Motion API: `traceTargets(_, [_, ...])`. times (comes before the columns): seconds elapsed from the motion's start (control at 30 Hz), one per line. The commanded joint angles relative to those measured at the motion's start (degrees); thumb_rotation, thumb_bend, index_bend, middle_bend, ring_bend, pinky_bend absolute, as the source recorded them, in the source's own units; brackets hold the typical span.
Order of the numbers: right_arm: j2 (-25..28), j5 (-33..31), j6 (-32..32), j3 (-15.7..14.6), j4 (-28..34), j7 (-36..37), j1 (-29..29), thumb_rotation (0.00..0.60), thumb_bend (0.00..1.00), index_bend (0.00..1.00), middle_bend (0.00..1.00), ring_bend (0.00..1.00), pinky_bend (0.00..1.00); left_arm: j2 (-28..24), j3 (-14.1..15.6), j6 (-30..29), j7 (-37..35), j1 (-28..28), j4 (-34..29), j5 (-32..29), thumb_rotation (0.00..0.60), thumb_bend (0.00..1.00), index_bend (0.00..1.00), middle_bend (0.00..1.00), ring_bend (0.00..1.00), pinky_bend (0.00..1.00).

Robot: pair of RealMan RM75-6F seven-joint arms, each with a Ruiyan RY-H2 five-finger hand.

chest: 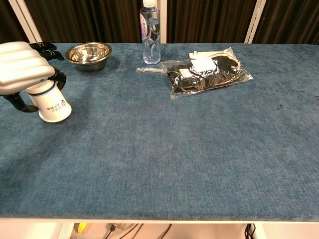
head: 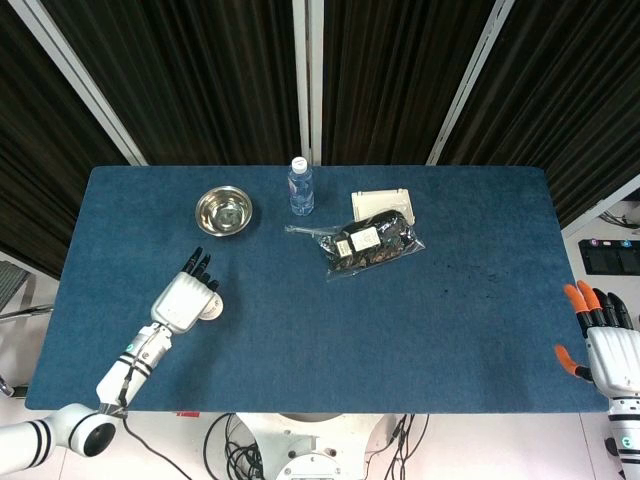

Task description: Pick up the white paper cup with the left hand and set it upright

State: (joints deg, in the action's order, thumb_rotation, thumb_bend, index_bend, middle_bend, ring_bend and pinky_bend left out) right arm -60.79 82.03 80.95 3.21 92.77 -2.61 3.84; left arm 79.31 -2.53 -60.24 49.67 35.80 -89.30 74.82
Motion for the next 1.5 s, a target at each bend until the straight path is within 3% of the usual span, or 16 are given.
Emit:
traceTargets(0.03, [0.0, -0.2, -0.1, 0.0, -0.1, 0.2, 0.0, 0.6, 0.24, 0.0, 0.0, 0.0, 0.0, -0.7, -1.3, -3.5, -19.1, -1.6, 0.8, 4.6, 0.6, 0.21, 0.42, 0.41, 0.08, 0.04])
traceTargets(0.27, [-0.3, -1.3, -1.0, 0.3, -0.5, 0.2, 0.2, 0.6, 0.24, 0.0, 0.0, 0.0, 0.0, 2.7, -2.5, -5.9, -63.6, -5.4, 11.4, 6.6, 0.6, 0.23, 0.43, 0.42, 0.1, 0.05])
traceTargets(0.37, [-0.5, -1.3, -1.3, 0.2, -0.4, -0.1, 0.4, 0.6, 0.24, 0.0, 0.0, 0.0, 0.0, 5.5, -3.3, -5.7, -76.8, -6.4, 17.6, 5.8, 0.6, 0.23, 0.43, 0.42, 0.1, 0.07])
traceTargets(0.6, [-0.6, -1.3, -1.1, 0.1, 0.2, -1.4, 0.4, 0.6, 0.24, 0.0, 0.0, 0.0, 0.0, 11.3, -4.2, -4.8, -88.9, -7.5, 30.3, 4.4, 0.6, 0.23, 0.43, 0.42, 0.11, 0.11])
traceTargets(0.77, [-0.5, -1.8, -2.0, -0.1, 0.9, -2.3, 0.6, 0.6, 0.24, 0.0, 0.0, 0.0, 0.0, 15.1, -4.4, -5.2, -102.9, -8.4, 36.7, 5.4, 0.6, 0.21, 0.42, 0.42, 0.11, 0.1])
traceTargets(1.13, [-0.3, -1.5, -1.2, -0.1, 1.1, -2.4, 0.3, 0.6, 0.24, 0.0, 0.0, 0.0, 0.0, 19.3, -2.0, -4.3, -108.8, -8.7, 46.4, 8.2, 0.6, 0.18, 0.39, 0.39, 0.09, 0.08])
traceTargets(1.23, [-0.4, -1.4, -1.1, -0.1, 1.2, -2.4, 0.3, 0.6, 0.24, 0.0, 0.0, 0.0, 0.0, 18.9, -0.8, -3.0, -109.4, -8.4, 46.9, 9.3, 0.6, 0.14, 0.33, 0.3, 0.05, 0.06])
traceTargets(1.37, [-0.4, -1.4, -1.0, -0.1, 1.2, -2.4, 0.3, 0.6, 0.24, 0.0, 0.0, 0.0, 0.0, 18.6, 0.3, -3.2, -110.0, -8.3, 47.4, 10.7, 0.6, 0.13, 0.17, 0.16, 0.0, 0.04])
traceTargets(1.5, [-0.4, -1.5, -1.1, 0.0, 1.2, -2.5, 0.3, 0.6, 0.24, 0.0, 0.0, 0.0, 0.0, 18.6, 1.0, -5.4, -108.2, -8.5, 47.9, 12.1, 0.6, 0.12, 0.1, 0.11, 0.0, 0.04])
